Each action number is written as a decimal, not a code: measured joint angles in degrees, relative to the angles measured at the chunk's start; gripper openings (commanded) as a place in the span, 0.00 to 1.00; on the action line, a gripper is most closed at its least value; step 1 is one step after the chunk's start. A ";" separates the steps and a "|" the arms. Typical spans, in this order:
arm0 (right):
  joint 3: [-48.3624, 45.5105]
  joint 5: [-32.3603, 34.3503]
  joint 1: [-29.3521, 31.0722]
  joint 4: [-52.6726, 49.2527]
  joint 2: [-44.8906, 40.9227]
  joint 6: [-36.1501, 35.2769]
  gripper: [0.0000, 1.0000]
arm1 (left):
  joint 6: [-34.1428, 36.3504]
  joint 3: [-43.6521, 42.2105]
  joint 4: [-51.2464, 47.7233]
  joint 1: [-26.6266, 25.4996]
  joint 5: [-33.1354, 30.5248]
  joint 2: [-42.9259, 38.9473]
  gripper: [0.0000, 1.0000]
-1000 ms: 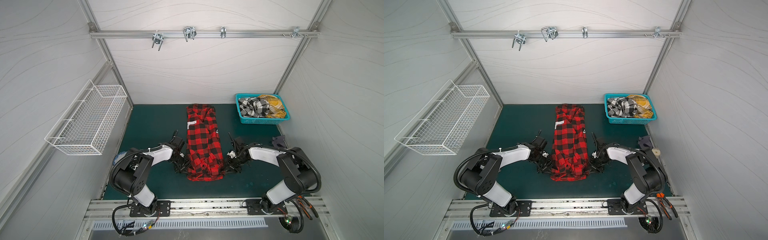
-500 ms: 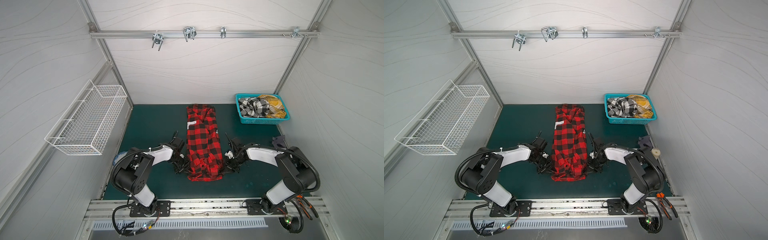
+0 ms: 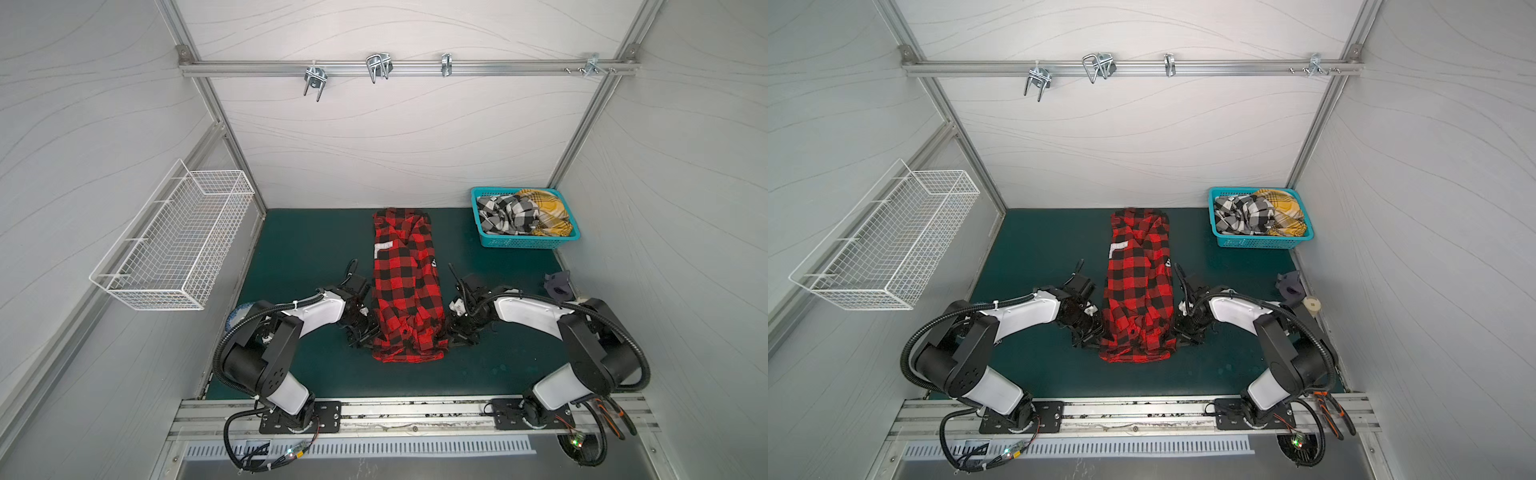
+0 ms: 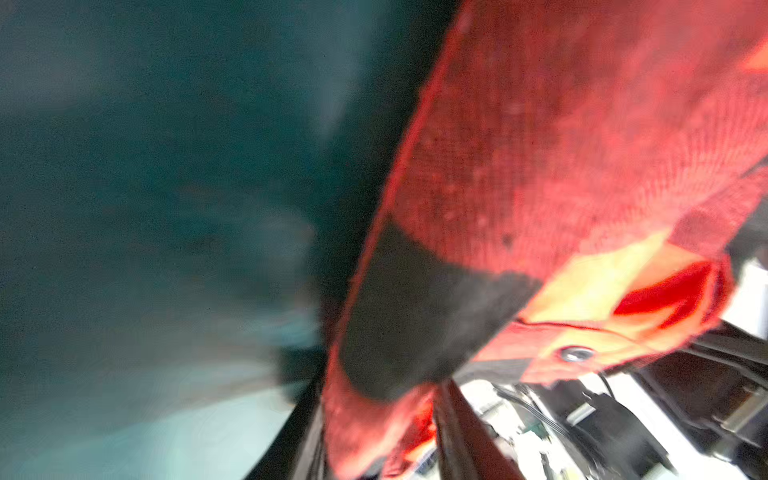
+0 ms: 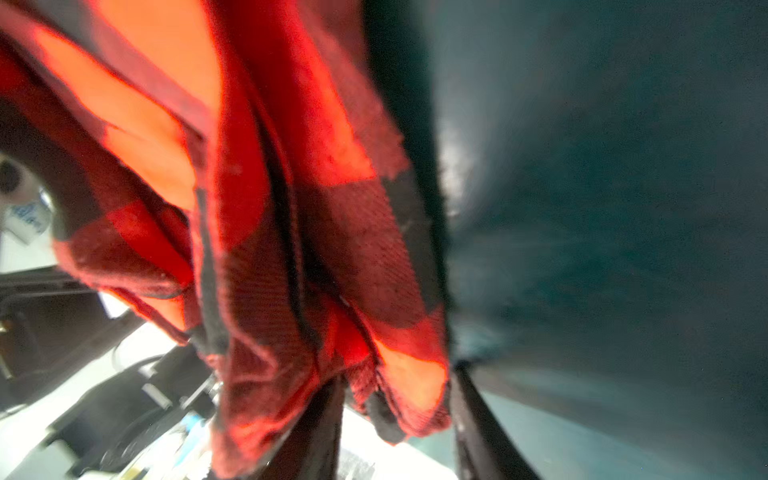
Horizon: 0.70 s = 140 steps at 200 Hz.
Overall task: Fold and stack the long sleeve shirts
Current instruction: 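Grasp the near end of the plaid strip with both grippers at its corners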
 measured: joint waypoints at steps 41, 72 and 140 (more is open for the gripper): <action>0.04 2.32 -1.84 -2.32 -3.58 -1.16 0.48 | 1.62 0.61 -3.37 0.00 -3.65 -0.85 0.46; 0.04 1.77 -3.67 -2.25 -2.56 -1.86 0.42 | 1.70 0.66 -3.54 0.00 -3.80 -0.35 0.43; 1.22 -0.11 -0.11 -1.99 2.49 -1.81 0.37 | 1.51 1.51 -3.58 0.09 -1.97 1.40 0.42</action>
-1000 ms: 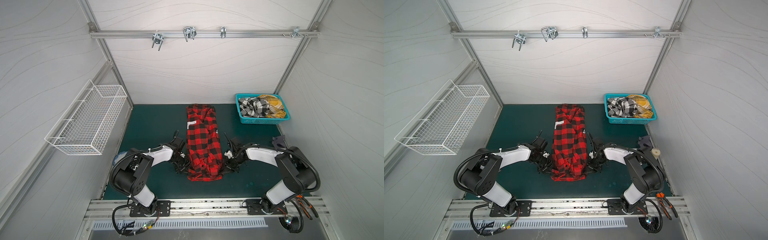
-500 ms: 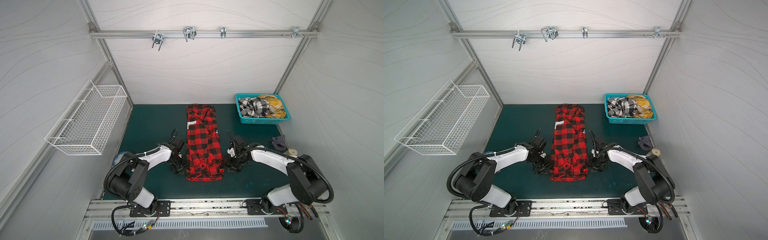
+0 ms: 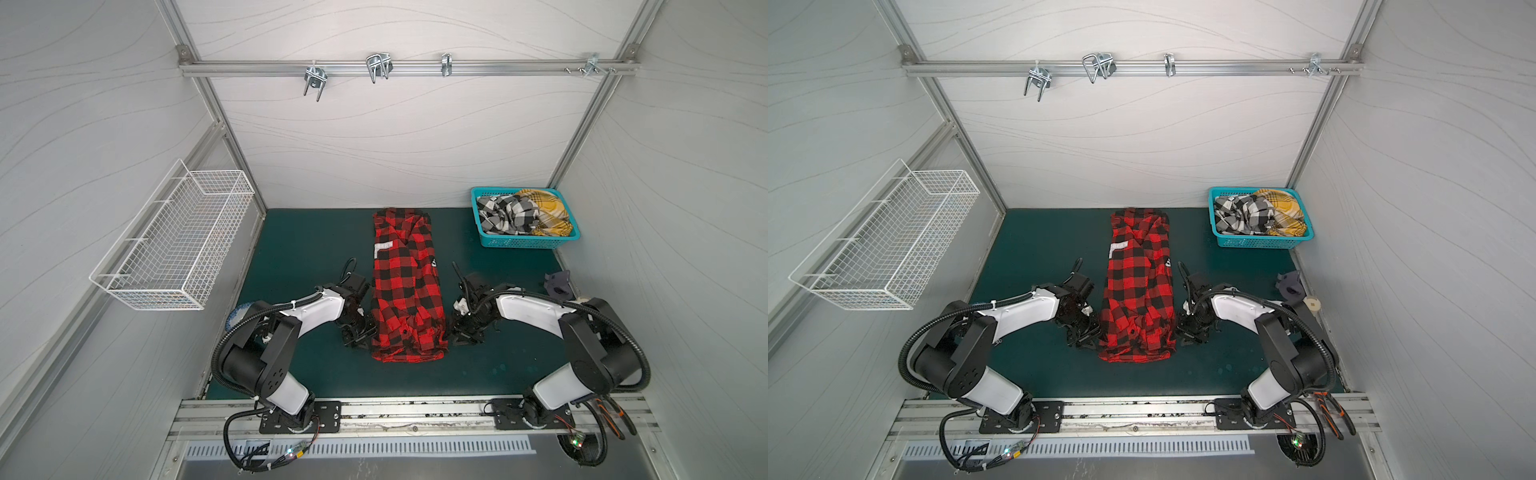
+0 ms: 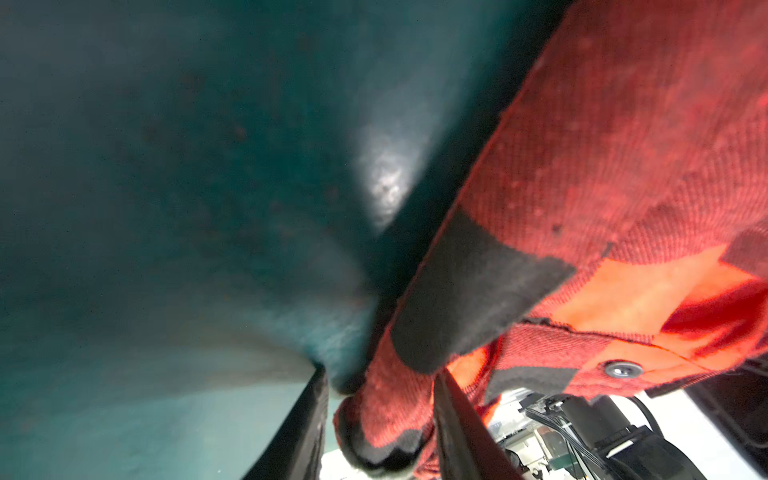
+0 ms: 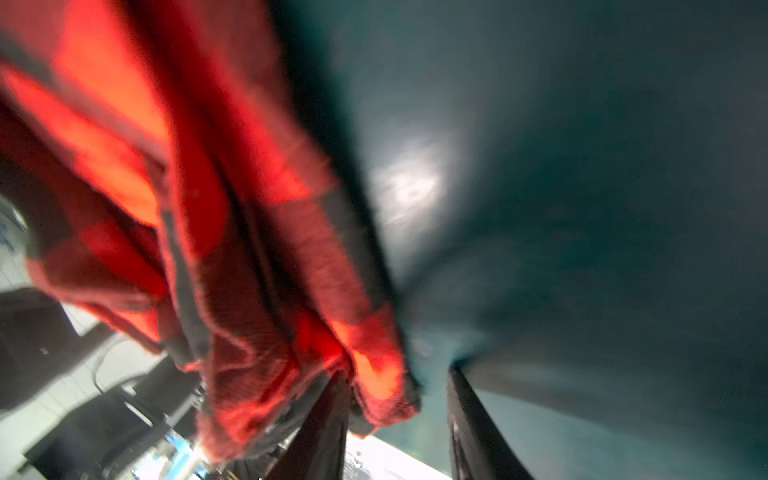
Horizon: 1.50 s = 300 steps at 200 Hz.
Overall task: Fold and stack the long sleeve shirts
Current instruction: 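Grasp the near end of the plaid strip with both grippers at its corners, then lift the near end and fold it over toward the teal basket with both grippers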
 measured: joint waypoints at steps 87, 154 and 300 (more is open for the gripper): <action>0.68 -1.51 1.44 1.33 2.05 1.57 0.17 | -1.33 0.46 2.60 -0.70 4.57 3.28 0.16; 0.66 -1.49 1.44 1.73 1.99 1.97 0.00 | -1.44 0.61 4.07 -1.33 5.01 3.93 0.00; -6.60 0.31 6.91 -6.93 -23.02 9.27 0.00 | -3.91 -5.70 -2.93 -12.28 0.02 -16.59 0.00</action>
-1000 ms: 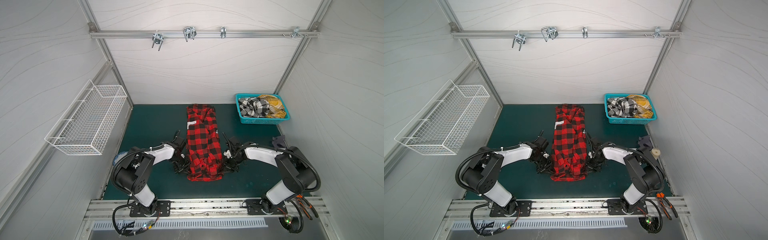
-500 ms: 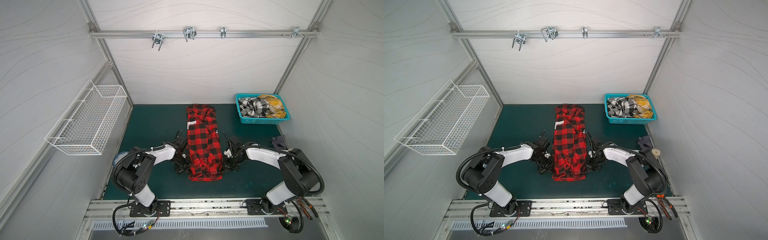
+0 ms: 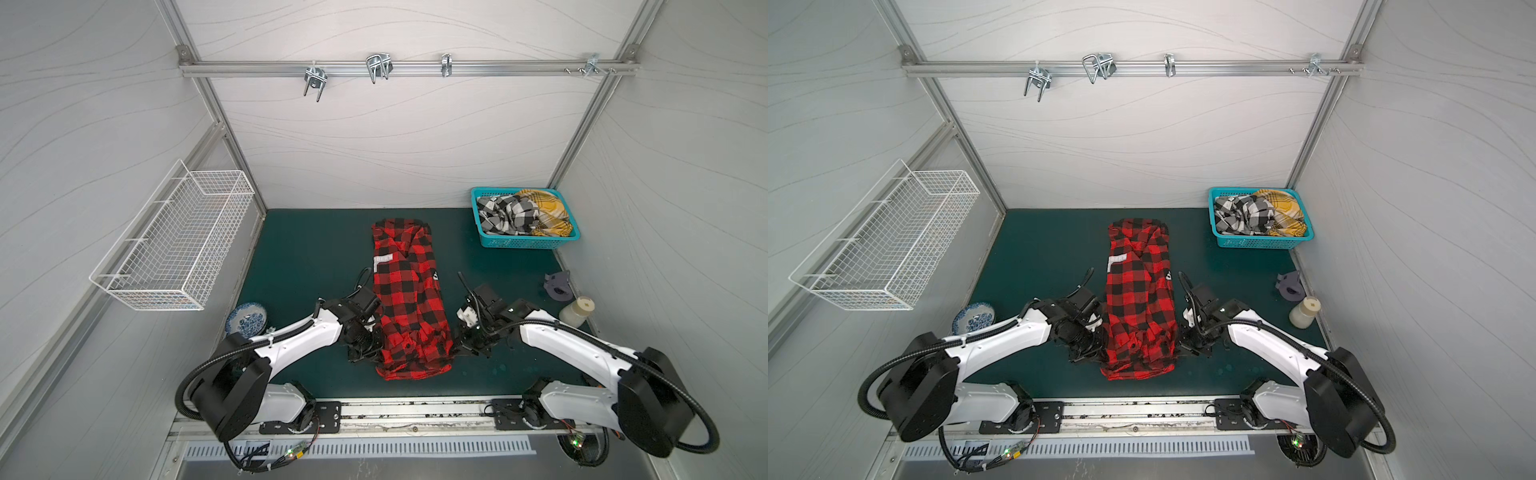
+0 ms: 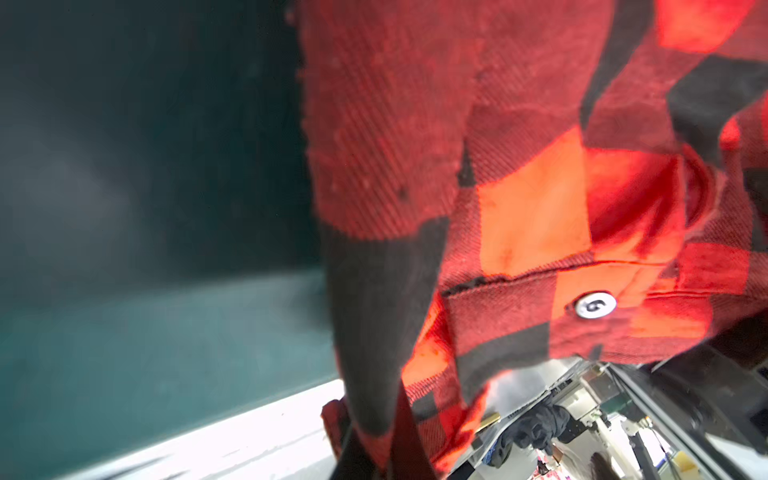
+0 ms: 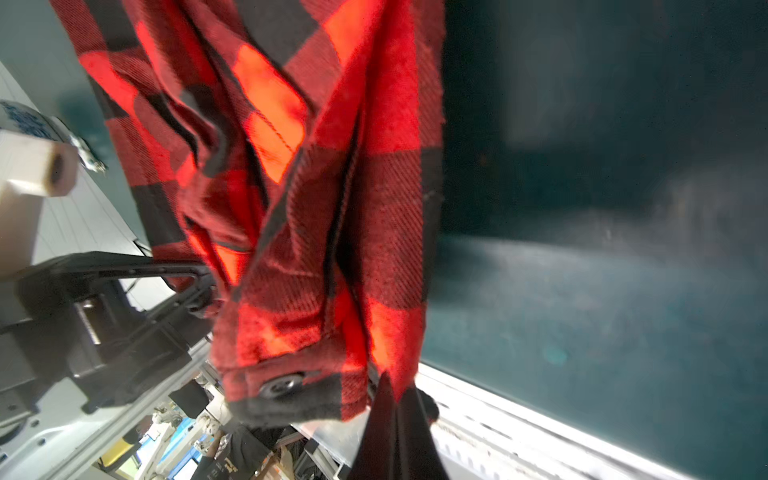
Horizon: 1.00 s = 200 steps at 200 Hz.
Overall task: Fold and stack the long sleeve shirts
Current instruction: 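Lift the near end and fold it over toward the teal basket with both grippers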
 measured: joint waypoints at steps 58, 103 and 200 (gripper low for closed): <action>8.70 -0.11 -4.61 -4.50 1.05 -0.57 0.00 | -0.92 7.61 -3.76 1.68 -1.22 -2.27 0.00; 33.51 -0.57 -14.47 -5.77 21.57 -7.43 0.00 | 2.10 29.53 -1.86 13.94 -0.98 14.84 0.00; 72.63 1.25 -22.25 -13.03 56.37 -20.33 0.72 | 6.01 60.52 -4.28 27.82 -6.64 45.05 0.68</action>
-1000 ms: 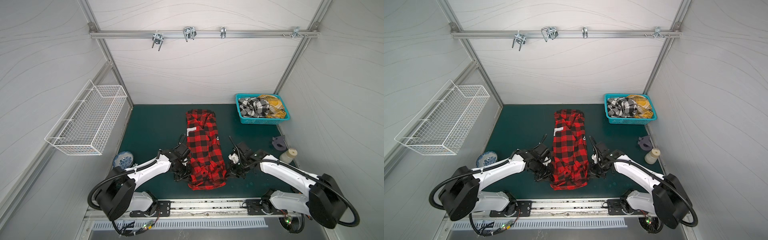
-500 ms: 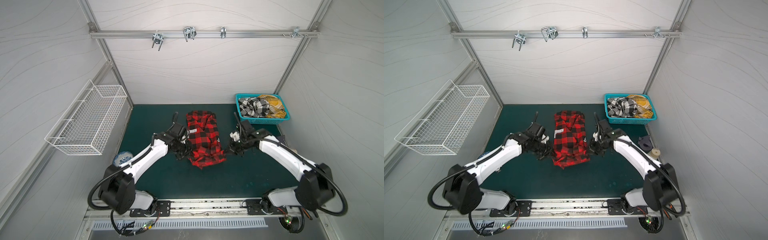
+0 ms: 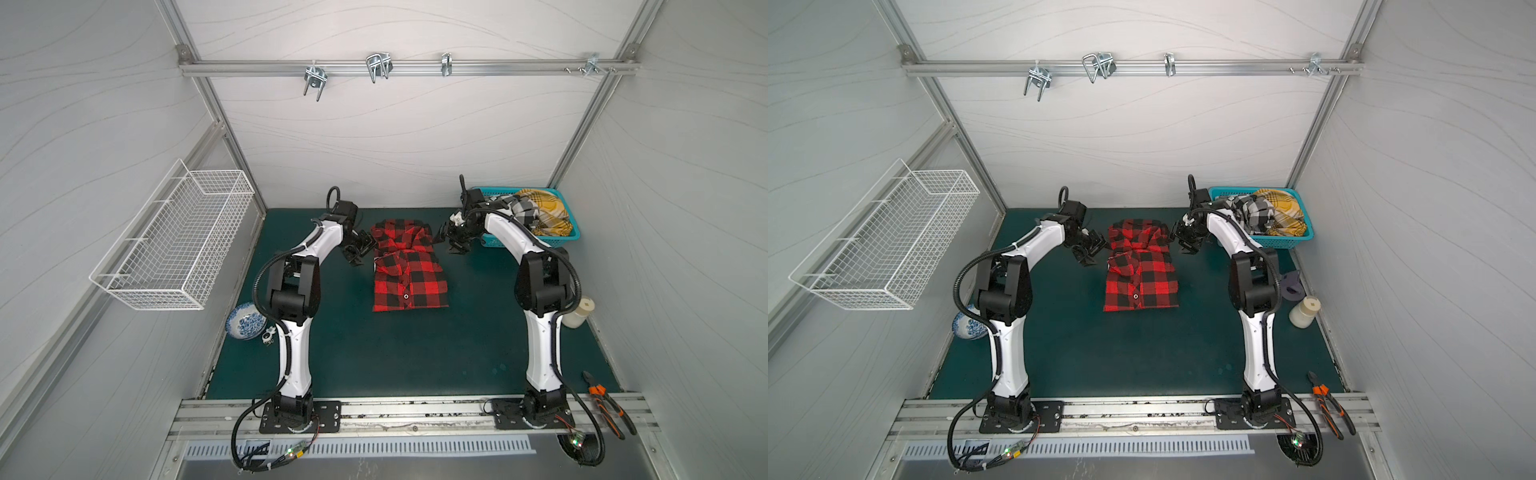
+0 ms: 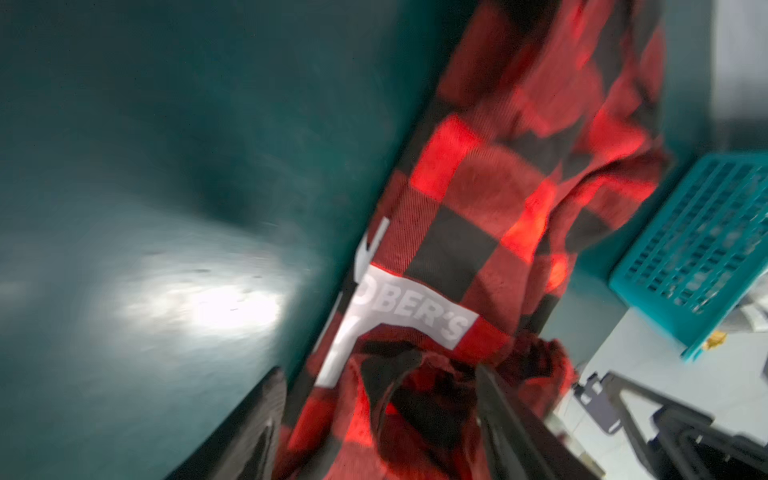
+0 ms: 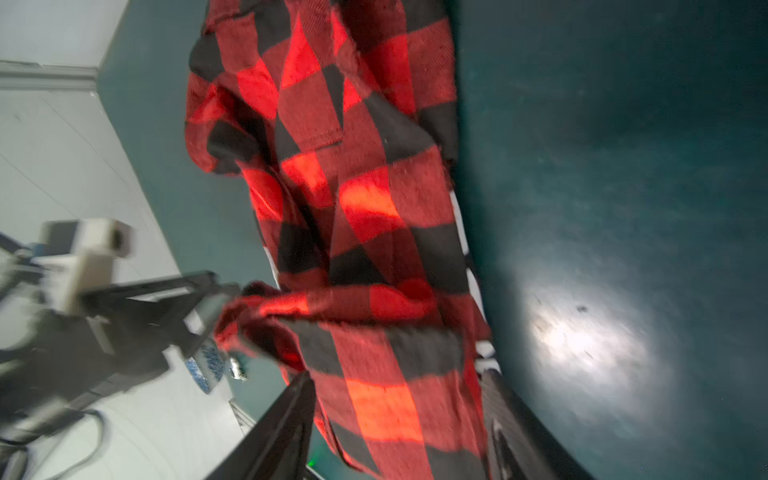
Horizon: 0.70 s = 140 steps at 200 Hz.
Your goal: Fold and stack the long sleeve shirts
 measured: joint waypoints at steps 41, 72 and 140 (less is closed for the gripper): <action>-16.90 2.14 2.67 1.86 -14.95 -1.31 0.46 | 0.26 -13.25 2.54 -6.73 0.00 -18.84 0.36; -18.40 1.51 6.40 4.68 -11.32 -2.47 0.29 | -0.17 -14.99 4.85 -11.72 4.07 -11.30 0.34; -22.51 0.07 8.83 10.43 -1.11 -2.89 0.20 | 1.05 -10.71 2.29 -10.56 2.95 3.13 0.43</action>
